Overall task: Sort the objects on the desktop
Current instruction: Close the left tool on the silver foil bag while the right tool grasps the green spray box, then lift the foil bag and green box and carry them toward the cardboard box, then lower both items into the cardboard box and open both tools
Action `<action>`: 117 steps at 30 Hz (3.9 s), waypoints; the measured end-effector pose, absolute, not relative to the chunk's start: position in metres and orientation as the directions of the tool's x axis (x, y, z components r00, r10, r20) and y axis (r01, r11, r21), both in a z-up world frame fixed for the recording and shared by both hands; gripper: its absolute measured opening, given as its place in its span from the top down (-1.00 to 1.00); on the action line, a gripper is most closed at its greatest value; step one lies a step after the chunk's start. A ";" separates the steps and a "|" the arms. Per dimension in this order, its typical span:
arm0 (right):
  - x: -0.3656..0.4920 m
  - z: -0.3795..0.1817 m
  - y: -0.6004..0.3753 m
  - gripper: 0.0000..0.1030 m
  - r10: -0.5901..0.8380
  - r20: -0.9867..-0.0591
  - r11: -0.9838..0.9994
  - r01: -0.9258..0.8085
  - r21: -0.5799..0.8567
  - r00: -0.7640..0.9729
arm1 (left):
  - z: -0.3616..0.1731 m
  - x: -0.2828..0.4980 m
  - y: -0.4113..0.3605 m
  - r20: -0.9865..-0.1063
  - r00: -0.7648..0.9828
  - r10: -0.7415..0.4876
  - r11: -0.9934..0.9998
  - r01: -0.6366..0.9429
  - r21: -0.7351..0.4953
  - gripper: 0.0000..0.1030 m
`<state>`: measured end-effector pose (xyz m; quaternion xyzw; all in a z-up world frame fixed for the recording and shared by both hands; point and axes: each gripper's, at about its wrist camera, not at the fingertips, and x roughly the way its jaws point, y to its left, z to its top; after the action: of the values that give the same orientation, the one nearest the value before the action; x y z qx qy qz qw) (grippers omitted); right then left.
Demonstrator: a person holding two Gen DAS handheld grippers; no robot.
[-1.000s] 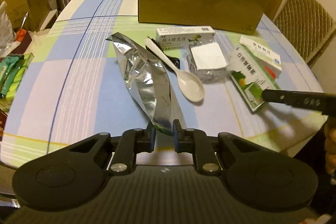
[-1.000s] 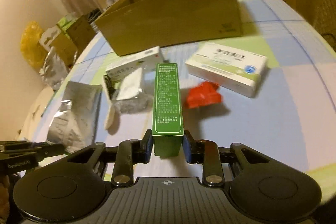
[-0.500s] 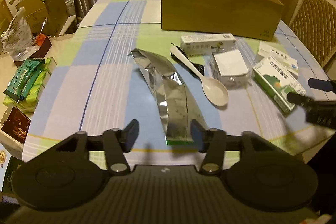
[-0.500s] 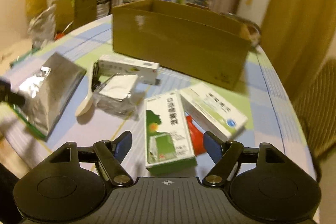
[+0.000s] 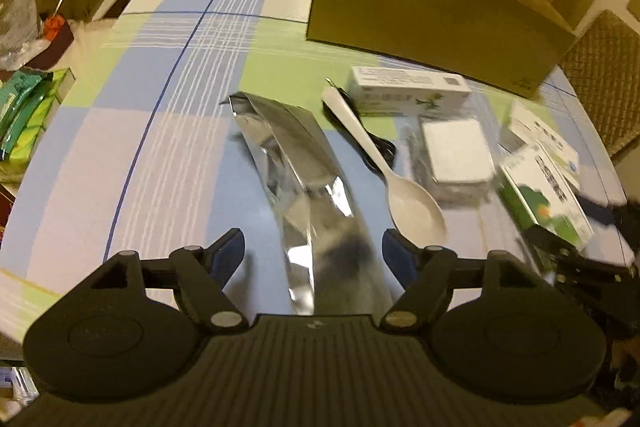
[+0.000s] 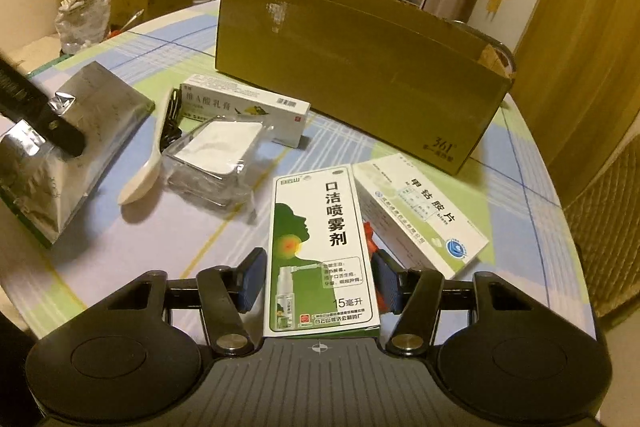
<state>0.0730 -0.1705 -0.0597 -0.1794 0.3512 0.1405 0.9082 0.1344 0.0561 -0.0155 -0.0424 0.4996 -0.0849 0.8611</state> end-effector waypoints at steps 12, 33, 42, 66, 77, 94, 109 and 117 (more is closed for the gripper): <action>0.088 -0.064 -0.168 -0.07 0.144 -0.699 0.891 -0.399 -0.218 0.701 | -0.035 0.186 0.058 -0.908 0.354 -0.223 0.973 0.131 -0.189 -0.31; 0.080 -0.060 -0.174 -0.07 0.174 -0.775 0.936 -0.347 -0.061 0.608 | -0.038 0.138 0.048 -0.939 0.287 -0.191 0.945 0.311 -0.098 -0.04; 0.082 -0.064 -0.172 -0.03 0.171 -0.778 0.926 -0.368 -0.083 0.604 | -0.038 0.144 0.040 -0.943 0.282 -0.177 0.921 0.386 -0.057 0.11; 0.072 -0.030 -0.173 -0.03 0.196 -0.730 0.944 -0.327 -0.040 0.655 | -0.007 0.132 0.049 -0.918 0.319 -0.234 0.910 0.405 -0.091 0.32; 0.078 0.003 -0.170 -0.03 0.220 -0.682 0.947 -0.321 -0.023 0.697 | 0.026 0.133 0.045 -0.896 0.378 -0.233 0.906 0.420 -0.058 0.32; 0.161 0.058 -0.190 -0.02 0.209 -0.608 0.964 -0.267 -0.005 0.766 | 0.089 0.195 0.016 -0.848 0.456 -0.269 0.875 0.484 -0.017 0.32; 0.295 0.082 -0.199 -0.03 0.197 -0.581 0.972 -0.236 0.008 0.790 | 0.123 0.326 -0.041 -0.814 0.490 -0.313 0.847 0.531 -0.006 0.32; 0.335 0.069 -0.202 -0.03 0.190 -0.599 0.974 -0.225 0.016 0.778 | 0.115 0.376 -0.059 -0.803 0.494 -0.334 0.851 0.525 -0.031 0.32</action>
<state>0.3348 -0.2022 0.0685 -0.0283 0.3148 0.1101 0.9423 0.3760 -0.0588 0.1149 0.1091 0.4363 -0.2504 0.8573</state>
